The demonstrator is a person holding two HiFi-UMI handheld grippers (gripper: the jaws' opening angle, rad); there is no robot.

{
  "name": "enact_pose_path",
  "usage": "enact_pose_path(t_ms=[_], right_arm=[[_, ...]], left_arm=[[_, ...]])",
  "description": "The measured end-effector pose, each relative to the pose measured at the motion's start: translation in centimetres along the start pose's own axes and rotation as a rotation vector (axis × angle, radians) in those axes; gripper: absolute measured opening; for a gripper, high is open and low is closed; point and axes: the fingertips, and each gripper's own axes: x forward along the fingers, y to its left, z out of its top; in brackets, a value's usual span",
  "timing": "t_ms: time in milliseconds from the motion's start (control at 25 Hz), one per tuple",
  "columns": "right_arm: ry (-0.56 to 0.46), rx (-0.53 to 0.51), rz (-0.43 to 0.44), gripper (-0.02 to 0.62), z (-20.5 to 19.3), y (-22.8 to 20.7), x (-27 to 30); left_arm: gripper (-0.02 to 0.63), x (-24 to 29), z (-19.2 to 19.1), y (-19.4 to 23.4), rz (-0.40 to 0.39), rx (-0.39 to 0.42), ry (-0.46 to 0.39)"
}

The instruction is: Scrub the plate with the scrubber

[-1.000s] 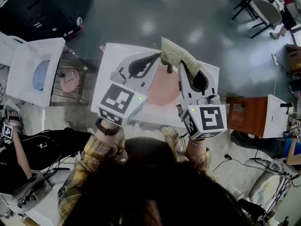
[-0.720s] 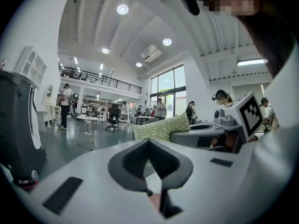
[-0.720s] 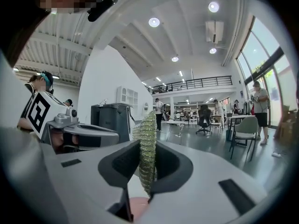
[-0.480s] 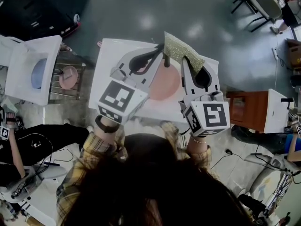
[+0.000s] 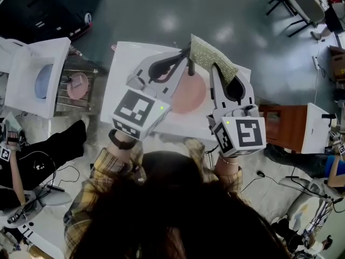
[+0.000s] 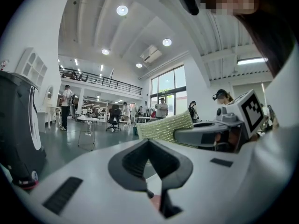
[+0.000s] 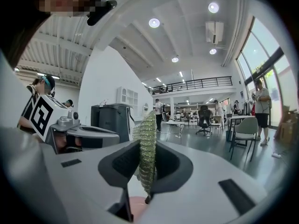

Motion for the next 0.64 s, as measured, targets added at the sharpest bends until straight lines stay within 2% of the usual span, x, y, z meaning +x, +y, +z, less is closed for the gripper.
enact_pose_path(t_ms=[120,280,480,640], right_arm=[[0.001,0.003,0.006,0.080,0.0,0.0,0.2],[0.003,0.007,0.009,0.080,-0.1,-0.2,0.2],[-0.004,0.001,0.012,0.080,0.3,-1.2,-0.5],[-0.018,0.000,-0.005,0.080,0.8,-2.8,-1.5]], left_arm=[[0.014,0.2,0.0,-0.1,-0.016,0.017,-0.009],[0.014,0.5,0.3,-0.8,-0.033,0.091,-0.044],[0.014,1.0,1.0,-2.6,-0.083,0.059,-0.063],[0.012,1.6,2.3,-4.1,-0.122,0.112,-0.091]])
